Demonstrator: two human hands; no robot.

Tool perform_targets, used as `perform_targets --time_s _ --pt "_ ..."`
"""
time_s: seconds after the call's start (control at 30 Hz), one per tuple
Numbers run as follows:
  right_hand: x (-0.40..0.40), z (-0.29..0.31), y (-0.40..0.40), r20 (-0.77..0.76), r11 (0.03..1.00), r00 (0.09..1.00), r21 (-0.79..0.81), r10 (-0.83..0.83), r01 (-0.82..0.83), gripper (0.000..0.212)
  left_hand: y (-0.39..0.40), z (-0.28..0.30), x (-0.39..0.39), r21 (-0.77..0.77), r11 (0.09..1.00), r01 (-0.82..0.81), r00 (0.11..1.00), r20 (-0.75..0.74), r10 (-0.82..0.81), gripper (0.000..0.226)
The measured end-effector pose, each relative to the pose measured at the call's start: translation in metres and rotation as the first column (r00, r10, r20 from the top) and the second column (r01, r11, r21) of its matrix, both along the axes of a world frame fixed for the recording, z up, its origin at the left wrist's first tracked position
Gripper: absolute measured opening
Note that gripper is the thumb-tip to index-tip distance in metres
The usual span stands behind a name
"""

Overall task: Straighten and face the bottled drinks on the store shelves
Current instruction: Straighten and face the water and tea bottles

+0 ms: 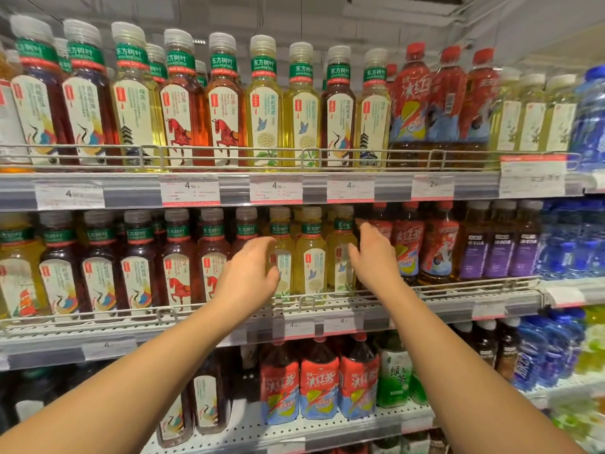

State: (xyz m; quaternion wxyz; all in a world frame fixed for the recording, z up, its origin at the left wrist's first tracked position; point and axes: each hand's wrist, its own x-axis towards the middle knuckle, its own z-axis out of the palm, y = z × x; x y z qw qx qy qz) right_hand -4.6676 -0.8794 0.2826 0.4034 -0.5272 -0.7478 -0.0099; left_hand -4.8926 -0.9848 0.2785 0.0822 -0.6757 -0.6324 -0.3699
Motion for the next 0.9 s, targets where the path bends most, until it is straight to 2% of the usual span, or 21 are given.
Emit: perform_targets --time_s 0.07,0.17,0.27,0.5,0.63,0.73,0.8,0.9 --pt "-0.003 0.003 0.003 0.075 0.999 0.997 -0.044 0.005 -0.002 0.032 0.008 0.001 0.009 -0.051 0.998 -0.023 1.0 0.002 0.023 0.067" --pt "-0.007 0.009 0.009 0.099 0.998 0.995 -0.068 -0.009 0.016 0.038 0.017 -0.004 0.015 -0.134 0.99 -0.049 0.999 -0.005 0.049 0.073" --pt "-0.01 0.014 0.014 0.028 0.994 0.999 -0.102 -0.039 0.042 0.045 0.022 -0.011 0.017 -0.153 0.986 -0.07 0.997 -0.032 0.065 0.073" --pt "-0.026 0.011 0.011 -0.088 0.99 0.991 -0.108 -0.105 0.095 0.038 0.024 -0.018 0.01 -0.133 0.989 -0.069 0.991 -0.123 0.052 0.072" --pt "-0.034 0.03 0.012 -0.025 0.988 0.991 -0.086 -0.133 0.13 0.027 0.026 -0.021 0.007 -0.138 0.987 -0.08 0.98 -0.191 0.053 0.07" --pt "-0.04 0.052 0.025 -0.021 0.976 0.988 -0.161 -0.153 0.148 0.031 0.026 -0.023 0.005 -0.12 0.989 -0.084 0.973 -0.224 0.055 0.069" --pt "-0.042 0.06 0.029 0.066 0.959 0.983 -0.219 -0.17 0.181 0.034 0.024 -0.024 0.004 -0.115 0.99 -0.078 0.973 -0.225 0.051 0.07" --pt "-0.042 0.065 0.031 0.075 0.956 0.984 -0.233 -0.164 0.177 0.037 0.023 -0.024 0.003 -0.111 0.992 -0.066 0.972 -0.234 0.039 0.07"
